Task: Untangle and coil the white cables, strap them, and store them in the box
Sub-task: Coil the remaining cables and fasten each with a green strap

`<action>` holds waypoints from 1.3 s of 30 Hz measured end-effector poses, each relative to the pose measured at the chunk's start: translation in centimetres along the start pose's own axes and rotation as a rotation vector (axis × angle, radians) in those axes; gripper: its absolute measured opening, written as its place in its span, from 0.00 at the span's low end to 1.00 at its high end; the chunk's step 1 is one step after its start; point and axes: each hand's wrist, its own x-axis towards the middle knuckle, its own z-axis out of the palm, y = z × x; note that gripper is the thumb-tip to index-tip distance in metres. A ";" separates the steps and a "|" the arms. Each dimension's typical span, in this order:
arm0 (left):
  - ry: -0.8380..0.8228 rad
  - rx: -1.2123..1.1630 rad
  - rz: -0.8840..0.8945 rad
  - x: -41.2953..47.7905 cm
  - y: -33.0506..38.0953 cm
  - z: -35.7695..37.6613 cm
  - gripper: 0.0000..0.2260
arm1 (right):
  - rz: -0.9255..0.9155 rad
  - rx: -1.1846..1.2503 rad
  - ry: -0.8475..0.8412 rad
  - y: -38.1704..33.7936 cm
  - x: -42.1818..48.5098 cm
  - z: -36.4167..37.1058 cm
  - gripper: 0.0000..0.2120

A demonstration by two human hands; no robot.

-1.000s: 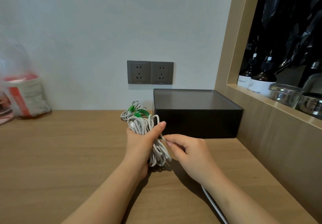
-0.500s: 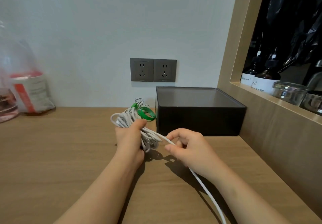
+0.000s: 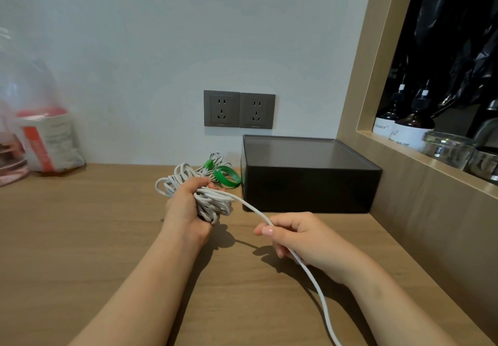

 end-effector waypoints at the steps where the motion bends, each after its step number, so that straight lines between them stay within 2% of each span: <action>1: 0.000 -0.019 0.004 0.0 0.1 0.0 0.09 | 0.014 0.009 -0.023 -0.1 -0.1 -0.2 0.07; 4: 0.010 -0.079 -0.006 -0.6 0.3 0.4 0.10 | 0.023 0.017 -0.047 -0.1 -0.2 -0.6 0.07; 7: 0.002 -0.218 -0.113 -1.2 1.0 0.3 0.13 | 0.051 -0.001 -0.061 0.1 -0.4 -0.9 0.09; 9: 0.005 -0.304 -0.168 -0.9 1.7 -0.4 0.16 | 0.067 0.015 -0.063 0.2 -0.6 -1.1 0.07; 11: 0.024 -0.307 -0.143 -0.4 2.0 -1.0 0.19 | 0.082 0.133 0.014 0.5 -0.5 -1.3 0.07; 14: -0.032 -0.309 -0.115 -0.4 1.6 -0.7 0.23 | 0.152 0.263 0.114 0.8 -0.4 -1.4 0.09; 16: -0.081 -0.339 -0.119 -1.0 1.4 -0.1 0.15 | 0.202 0.309 0.100 0.9 -0.3 -1.5 0.11; 19: -0.203 -0.336 -0.126 -1.9 1.8 0.5 0.03 | 0.258 0.385 0.090 0.9 -0.3 -1.8 0.18; 20: -0.242 -0.327 -0.119 -2.0 1.9 0.4 0.04 | 0.262 0.375 0.111 0.8 -0.3 -1.9 0.20; 23: -0.335 -0.306 -0.119 -1.9 2.0 -0.1 0.16 | 0.239 0.206 0.183 0.8 -0.3 -1.8 0.18; 26: -0.392 -0.140 -0.116 -1.8 2.0 -0.2 0.23 | 0.196 0.022 0.264 1.0 -0.2 -1.5 0.16; 36: -0.690 0.416 -0.239 -3.4 1.0 0.6 0.18 | 0.044 -0.104 0.396 1.3 0.0 -1.2 0.12; 39: -0.706 0.613 -0.147 -4.0 0.1 1.2 0.19 | -0.009 -0.083 0.470 1.1 0.0 -1.3 0.12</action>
